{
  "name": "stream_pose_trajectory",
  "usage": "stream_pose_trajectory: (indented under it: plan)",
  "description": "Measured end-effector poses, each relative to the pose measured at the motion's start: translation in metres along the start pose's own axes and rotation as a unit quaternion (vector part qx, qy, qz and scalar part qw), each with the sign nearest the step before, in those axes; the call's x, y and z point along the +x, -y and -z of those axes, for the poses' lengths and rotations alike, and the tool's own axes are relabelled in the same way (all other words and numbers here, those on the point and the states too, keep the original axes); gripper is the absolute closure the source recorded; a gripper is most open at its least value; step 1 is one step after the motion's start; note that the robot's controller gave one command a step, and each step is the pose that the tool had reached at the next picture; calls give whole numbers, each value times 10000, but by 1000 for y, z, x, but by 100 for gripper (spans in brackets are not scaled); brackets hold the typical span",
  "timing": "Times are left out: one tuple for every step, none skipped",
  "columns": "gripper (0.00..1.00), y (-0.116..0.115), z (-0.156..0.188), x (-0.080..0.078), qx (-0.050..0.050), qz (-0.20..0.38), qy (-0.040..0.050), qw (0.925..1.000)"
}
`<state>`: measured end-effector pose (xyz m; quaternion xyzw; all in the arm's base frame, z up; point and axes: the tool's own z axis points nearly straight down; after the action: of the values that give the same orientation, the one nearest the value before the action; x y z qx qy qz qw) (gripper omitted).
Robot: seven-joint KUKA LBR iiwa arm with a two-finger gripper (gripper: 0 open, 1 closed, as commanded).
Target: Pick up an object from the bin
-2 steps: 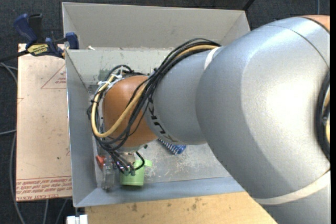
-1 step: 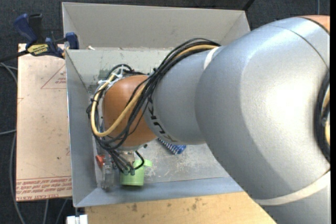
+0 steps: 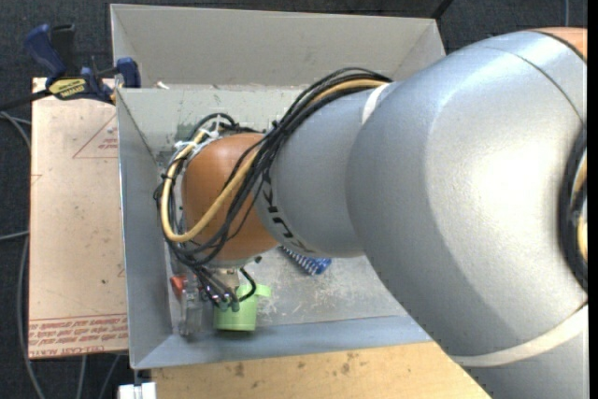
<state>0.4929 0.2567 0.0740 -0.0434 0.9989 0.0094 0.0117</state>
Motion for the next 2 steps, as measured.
stream_pose_trajectory:
  plan:
    - [100,0,0,0,-1,1,-5,10000]
    - [100,-1,15,0,75,2,-114,9999]
